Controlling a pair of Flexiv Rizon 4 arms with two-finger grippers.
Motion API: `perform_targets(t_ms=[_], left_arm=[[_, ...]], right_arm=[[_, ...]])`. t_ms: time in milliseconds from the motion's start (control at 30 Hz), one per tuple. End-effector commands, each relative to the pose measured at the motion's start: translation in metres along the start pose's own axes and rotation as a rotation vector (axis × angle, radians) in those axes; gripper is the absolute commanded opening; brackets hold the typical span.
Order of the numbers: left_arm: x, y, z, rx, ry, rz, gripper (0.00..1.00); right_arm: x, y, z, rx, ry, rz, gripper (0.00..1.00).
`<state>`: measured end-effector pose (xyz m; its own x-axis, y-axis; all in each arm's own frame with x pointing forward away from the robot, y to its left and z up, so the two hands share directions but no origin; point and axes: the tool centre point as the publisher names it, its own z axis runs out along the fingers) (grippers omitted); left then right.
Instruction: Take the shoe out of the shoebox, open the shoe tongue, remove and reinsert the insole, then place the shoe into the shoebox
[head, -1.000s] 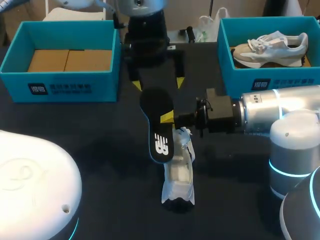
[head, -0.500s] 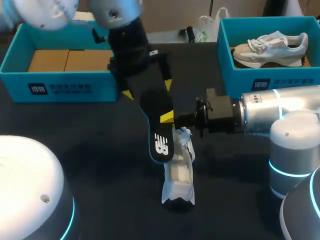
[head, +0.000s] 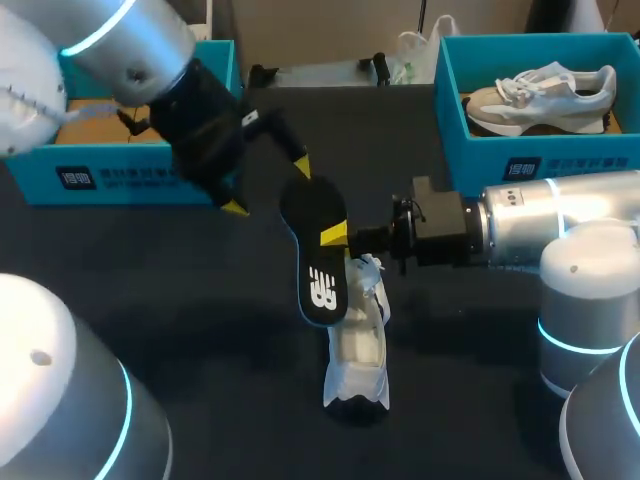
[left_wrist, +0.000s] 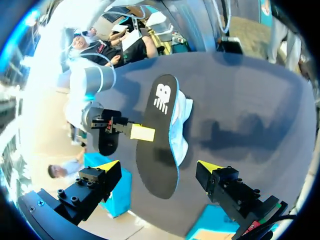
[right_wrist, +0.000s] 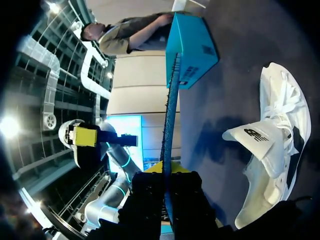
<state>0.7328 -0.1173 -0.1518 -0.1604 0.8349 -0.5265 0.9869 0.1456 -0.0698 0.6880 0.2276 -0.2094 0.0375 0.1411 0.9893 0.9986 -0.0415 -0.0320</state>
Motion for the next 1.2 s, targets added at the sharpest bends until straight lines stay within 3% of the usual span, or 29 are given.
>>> perform_targets(t_ms=[33, 67, 400, 633, 733, 1067, 1200], left_arm=[[0.025, -0.004, 0.003, -0.107, -0.668, -0.031, 1.00], [0.031, -0.004, 0.003, -0.137, -0.690, -0.055, 1.00], [0.031, -0.004, 0.003, -0.137, -0.690, -0.055, 1.00], [0.045, 0.028, 0.025, -0.002, -0.884, -0.007, 1.00], [0.053, 0.043, 0.024, 0.075, -0.944, 0.025, 1.00], [0.053, 0.043, 0.024, 0.075, -0.944, 0.025, 1.00], [0.043, 0.032, 0.033, 0.022, -0.909, 0.066, 1.00]], right_arm=[[0.000, -0.001, 0.001, -0.003, -0.002, 0.001, 0.00], [0.000, -0.001, 0.001, -0.003, -0.002, 0.001, 0.00], [0.000, -0.001, 0.001, -0.003, -0.002, 0.001, 0.00], [0.000, -0.001, 0.001, -0.003, -0.002, 0.001, 0.00], [0.000, -0.001, 0.001, -0.003, -0.002, 0.001, 0.00], [0.000, -0.001, 0.001, -0.003, -0.002, 0.001, 0.00], [0.000, -0.001, 0.001, -0.003, -0.002, 0.001, 0.00]])
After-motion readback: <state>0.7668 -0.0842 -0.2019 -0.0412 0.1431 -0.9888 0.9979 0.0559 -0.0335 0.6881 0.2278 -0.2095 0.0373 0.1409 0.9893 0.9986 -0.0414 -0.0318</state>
